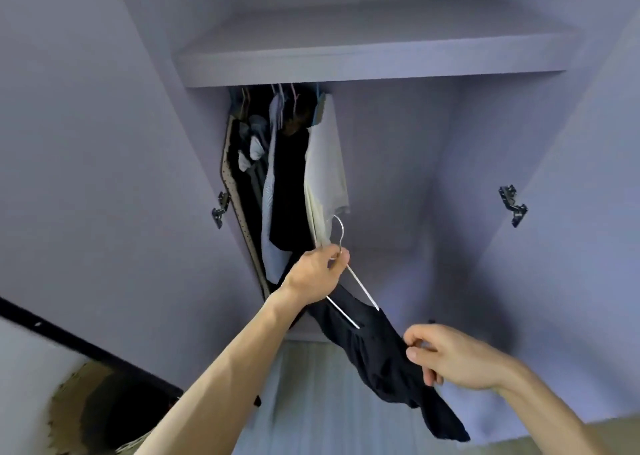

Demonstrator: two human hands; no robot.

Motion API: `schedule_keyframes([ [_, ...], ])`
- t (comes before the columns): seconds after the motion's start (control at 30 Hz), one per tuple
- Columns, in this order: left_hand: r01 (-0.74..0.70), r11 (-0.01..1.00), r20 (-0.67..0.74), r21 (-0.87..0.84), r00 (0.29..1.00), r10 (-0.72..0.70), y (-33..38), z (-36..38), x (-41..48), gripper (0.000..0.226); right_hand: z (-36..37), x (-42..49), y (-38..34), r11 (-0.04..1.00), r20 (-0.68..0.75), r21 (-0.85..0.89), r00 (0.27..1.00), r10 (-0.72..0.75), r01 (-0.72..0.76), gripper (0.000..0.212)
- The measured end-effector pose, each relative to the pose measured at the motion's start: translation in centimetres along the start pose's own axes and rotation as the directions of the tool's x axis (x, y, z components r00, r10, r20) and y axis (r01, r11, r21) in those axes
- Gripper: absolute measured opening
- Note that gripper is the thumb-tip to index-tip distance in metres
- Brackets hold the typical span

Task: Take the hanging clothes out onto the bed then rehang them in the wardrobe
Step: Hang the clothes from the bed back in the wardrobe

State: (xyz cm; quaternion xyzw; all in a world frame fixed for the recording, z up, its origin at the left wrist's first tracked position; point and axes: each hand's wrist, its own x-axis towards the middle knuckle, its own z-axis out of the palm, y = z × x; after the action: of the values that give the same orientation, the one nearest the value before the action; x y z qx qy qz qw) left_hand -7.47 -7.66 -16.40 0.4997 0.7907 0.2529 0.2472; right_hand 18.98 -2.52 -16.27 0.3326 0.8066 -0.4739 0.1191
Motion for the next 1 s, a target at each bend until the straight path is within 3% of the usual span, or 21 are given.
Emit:
schedule_keyframes([
  [0.07,-0.021,0.996,0.14,0.092,0.99,0.008,-0.4,0.1,0.7,0.042,1.0,0.0,0.0,0.998,-0.016,0.054,0.999,0.031,-0.031,0.014],
  [0.13,-0.058,0.984,0.163,0.168,0.986,0.03,-0.9,-0.2,0.9,0.054,1.7,0.0,-0.1,0.992,-0.027,0.11,0.998,0.065,-0.061,0.016],
  [0.27,-0.086,0.908,0.077,0.409,0.995,0.06,-2.4,-2.9,1.3,0.06,1.8,1.2,-0.8,0.977,-0.075,0.197,0.992,0.099,-0.083,0.018],
  [0.47,0.122,0.704,-0.158,0.7,0.987,-0.014,-5.7,-11.2,2.3,0.067,-1.4,7.1,-2.0,0.993,-0.172,0.091,0.981,0.092,-0.077,0.018],
  [0.63,0.379,0.56,-0.412,0.736,0.908,-0.073,-8.3,-18.4,3.1,0.068,-6.4,14.1,-3.7,0.999,-0.295,0.045,0.955,0.027,-0.014,0.013],
  [0.7,0.446,0.511,-0.485,0.735,0.872,-0.063,-9.3,-20.3,3.3,0.072,-8.9,16.8,-4.8,0.998,-0.343,0.06,0.939,-0.001,0.022,0.022],
  [0.93,0.521,0.348,-0.558,0.78,0.83,0.01,-11.6,-20.9,3.5,0.081,-17.4,24.5,-10.6,0.988,-0.455,0.038,0.883,-0.118,0.152,0.035],
  [1.0,0.508,0.347,-0.563,0.789,0.823,0.075,-12.0,-21.0,3.4,0.087,-19.6,26.6,-11.8,0.986,-0.471,0.018,0.871,-0.138,0.166,0.035],
])
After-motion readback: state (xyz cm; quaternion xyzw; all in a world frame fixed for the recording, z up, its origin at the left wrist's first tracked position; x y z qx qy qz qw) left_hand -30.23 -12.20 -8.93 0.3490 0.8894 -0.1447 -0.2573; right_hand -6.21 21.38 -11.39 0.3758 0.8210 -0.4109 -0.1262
